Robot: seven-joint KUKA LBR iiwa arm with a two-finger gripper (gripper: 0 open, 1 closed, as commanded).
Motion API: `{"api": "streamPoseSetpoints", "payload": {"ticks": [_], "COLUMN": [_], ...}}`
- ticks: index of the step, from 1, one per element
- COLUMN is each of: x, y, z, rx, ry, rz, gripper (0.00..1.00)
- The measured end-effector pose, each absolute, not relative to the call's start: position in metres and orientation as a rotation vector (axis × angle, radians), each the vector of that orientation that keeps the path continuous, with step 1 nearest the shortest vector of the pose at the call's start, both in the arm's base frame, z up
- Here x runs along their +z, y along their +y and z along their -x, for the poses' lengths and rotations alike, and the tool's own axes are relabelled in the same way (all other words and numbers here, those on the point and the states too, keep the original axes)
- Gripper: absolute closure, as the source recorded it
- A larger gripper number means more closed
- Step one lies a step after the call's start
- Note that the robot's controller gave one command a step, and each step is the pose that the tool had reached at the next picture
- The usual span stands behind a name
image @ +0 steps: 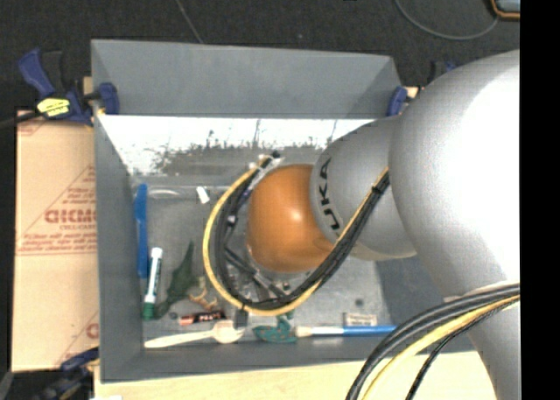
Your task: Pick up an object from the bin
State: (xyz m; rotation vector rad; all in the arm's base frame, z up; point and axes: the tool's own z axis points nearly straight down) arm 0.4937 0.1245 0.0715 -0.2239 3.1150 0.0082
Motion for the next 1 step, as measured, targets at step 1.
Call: {"api": "streamPoseSetpoints", "payload": {"ticks": [1], "x": [0.0715], "y": [0.1246], "z": [-0.4937], "rx": [0.009], "ry": [3.115], "rz": [0.222], "gripper": [1.00]}}
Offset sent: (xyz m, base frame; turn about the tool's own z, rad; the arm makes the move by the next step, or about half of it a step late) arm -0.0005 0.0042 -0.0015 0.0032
